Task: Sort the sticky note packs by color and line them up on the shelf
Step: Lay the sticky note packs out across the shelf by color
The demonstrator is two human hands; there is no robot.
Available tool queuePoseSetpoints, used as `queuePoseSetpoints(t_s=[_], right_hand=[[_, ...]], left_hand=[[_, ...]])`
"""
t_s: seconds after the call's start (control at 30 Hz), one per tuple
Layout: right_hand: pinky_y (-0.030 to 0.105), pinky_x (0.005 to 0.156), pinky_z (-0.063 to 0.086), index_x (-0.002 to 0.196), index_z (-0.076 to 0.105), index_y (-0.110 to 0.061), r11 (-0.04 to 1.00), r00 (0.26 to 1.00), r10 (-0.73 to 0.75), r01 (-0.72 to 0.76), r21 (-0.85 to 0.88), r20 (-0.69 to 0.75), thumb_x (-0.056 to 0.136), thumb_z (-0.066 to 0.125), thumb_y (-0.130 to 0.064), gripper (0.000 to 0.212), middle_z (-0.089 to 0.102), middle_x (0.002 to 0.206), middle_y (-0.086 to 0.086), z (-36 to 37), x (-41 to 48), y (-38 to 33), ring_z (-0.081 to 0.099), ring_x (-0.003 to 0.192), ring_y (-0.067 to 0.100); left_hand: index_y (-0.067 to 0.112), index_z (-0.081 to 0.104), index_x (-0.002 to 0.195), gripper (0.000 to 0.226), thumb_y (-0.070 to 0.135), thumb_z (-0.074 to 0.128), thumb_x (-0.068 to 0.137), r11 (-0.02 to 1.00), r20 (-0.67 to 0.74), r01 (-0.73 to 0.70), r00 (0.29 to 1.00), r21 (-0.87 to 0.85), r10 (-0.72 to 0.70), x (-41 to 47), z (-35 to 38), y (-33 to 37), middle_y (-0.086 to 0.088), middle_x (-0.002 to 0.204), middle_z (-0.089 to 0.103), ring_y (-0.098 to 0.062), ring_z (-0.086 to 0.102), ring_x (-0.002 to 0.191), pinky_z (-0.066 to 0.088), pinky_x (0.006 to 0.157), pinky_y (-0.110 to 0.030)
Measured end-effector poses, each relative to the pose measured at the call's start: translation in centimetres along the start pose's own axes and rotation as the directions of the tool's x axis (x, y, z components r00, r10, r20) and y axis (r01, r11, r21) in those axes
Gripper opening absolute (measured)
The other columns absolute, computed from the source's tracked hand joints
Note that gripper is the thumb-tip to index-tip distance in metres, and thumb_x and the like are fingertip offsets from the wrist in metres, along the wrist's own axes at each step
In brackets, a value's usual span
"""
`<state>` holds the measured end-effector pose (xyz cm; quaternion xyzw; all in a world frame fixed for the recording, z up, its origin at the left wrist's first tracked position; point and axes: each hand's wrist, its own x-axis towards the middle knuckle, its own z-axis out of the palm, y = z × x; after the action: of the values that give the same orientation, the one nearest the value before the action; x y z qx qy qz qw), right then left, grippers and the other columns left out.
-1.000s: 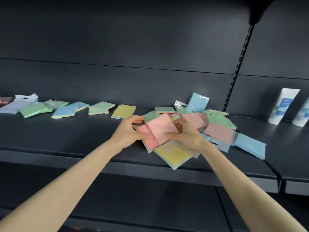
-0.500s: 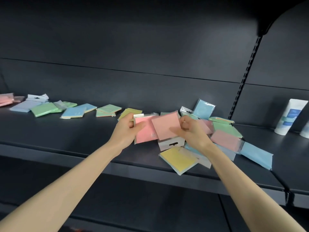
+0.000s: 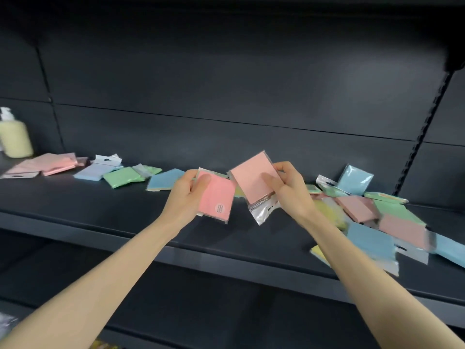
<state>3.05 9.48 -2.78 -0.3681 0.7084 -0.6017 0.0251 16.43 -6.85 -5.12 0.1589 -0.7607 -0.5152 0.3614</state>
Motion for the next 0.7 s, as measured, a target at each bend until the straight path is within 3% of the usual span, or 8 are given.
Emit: queuePoseSetpoints(t_s=[0.13,0.2,0.33,0.47,0.7], right_hand=[[0.016,0.048,0.041,0.099,0.050,-0.018,0.999,0.999,0.004,-0.005,-0.035,-0.034,0.095,0.053,-0.022,0.006,0.065,0.091,0.002,6.4,1.2,-1.1,0.059,0.073,0.012],[0.018,0.050,0.040,0.101,0.051,-0.018,0.999,0.999,-0.004,0.002,-0.042,-0.044,0.095,0.053,-0.024,0.009,0.065,0.094,0.002,9.7,1.6,-1.8,0.060,0.076,0.014],[0.011,0.054,0.043,0.101,0.051,-0.016,0.999,0.999,-0.019,0.018,-0.029,-0.035,0.095,0.053,-0.023,0.009,0.062,0.088,-0.005,15.4,1.9,-3.3,0.059,0.076,0.006],[0.016,0.063,0.045,0.101,0.052,-0.017,0.998,1.000,-0.030,0.030,-0.053,0.002,0.095,0.054,-0.025,0.011,0.062,0.090,-0.006,20.1,2.8,-4.4,0.060,0.081,0.010],[0.022,0.061,0.042,0.093,0.051,-0.022,0.996,0.995,-0.064,0.068,-0.057,0.070,0.094,0.055,-0.025,0.004,0.062,0.089,-0.006,26.2,6.2,-5.5,0.059,0.081,0.012]], left_hand=[[0.024,0.058,0.095,0.016,0.029,0.043,0.099,0.999,-0.001,-0.006,1.000,0.035,0.006,1.2,-6.3,-1.6,-0.001,0.087,0.063,-0.001,0.058,0.063,0.043,0.043,-0.021],[0.023,0.057,0.095,0.016,0.028,0.042,0.099,0.999,0.005,-0.004,1.000,0.054,0.004,1.8,-9.3,-2.5,-0.002,0.081,0.062,0.001,0.057,0.053,0.040,0.037,-0.020],[0.016,0.058,0.106,0.024,0.030,0.040,0.100,0.993,0.033,0.017,0.999,0.116,-0.021,2.8,-14.7,-4.5,-0.004,0.078,0.063,-0.010,0.056,0.056,0.037,0.037,-0.021],[0.016,0.056,0.105,0.022,0.030,0.040,0.100,0.990,0.009,0.032,0.999,0.136,-0.034,3.6,-19.1,-5.7,-0.002,0.077,0.061,-0.008,0.054,0.053,0.038,0.037,-0.021],[0.016,0.053,0.105,0.020,0.030,0.039,0.100,0.995,-0.041,0.064,0.997,0.074,-0.061,5.2,-24.6,-7.2,-0.007,0.088,0.061,-0.014,0.058,0.066,0.042,0.041,-0.023]])
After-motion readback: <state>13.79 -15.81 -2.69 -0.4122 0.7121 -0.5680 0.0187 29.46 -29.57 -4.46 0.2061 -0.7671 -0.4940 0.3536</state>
